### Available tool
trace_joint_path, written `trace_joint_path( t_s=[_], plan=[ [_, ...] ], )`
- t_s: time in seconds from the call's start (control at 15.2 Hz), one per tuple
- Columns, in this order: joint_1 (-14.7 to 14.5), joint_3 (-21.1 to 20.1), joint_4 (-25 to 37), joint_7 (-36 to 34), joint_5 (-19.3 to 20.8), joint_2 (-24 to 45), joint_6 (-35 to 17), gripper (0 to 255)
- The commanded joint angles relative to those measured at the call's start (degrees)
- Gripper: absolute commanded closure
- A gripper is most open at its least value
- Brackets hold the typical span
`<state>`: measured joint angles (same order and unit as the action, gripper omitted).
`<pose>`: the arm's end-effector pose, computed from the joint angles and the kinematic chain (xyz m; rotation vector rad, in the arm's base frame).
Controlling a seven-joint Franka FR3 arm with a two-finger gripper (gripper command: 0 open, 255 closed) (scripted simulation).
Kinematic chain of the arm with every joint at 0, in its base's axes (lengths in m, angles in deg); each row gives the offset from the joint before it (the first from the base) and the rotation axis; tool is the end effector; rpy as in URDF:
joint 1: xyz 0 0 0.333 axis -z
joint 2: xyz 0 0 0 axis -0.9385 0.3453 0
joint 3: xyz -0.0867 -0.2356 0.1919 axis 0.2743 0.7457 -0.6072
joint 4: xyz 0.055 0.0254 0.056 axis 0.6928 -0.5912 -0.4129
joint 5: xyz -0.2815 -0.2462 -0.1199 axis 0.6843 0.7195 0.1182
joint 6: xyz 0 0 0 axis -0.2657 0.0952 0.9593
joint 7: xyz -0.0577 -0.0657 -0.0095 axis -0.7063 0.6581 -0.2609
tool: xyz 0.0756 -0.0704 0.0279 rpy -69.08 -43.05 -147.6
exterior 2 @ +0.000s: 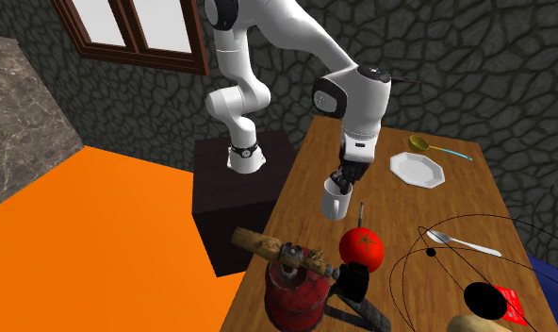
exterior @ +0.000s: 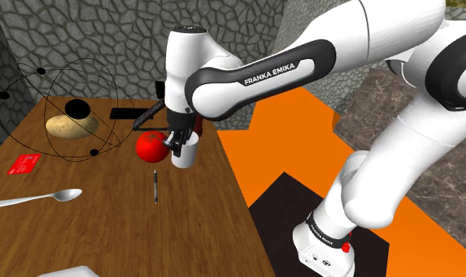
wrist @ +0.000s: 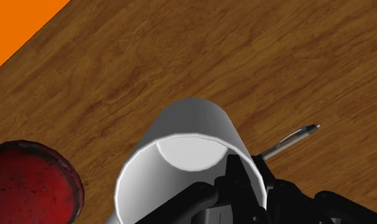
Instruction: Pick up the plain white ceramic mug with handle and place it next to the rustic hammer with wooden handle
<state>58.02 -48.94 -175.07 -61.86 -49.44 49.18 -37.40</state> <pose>0.4572 0.2582 0.4133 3.0793 0.5295 0.0827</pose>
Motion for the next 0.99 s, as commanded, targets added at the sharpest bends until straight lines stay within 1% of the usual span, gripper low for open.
trace_joint_path(
  t_s=[0.0,0.92],
  plan=[
    [-0.03,0.02,0.67,0.18,-0.29,-0.75,1.4,255],
    [0.04,0.42,8.28,1.25,-1.39,-3.97,12.09,255]
  ],
)
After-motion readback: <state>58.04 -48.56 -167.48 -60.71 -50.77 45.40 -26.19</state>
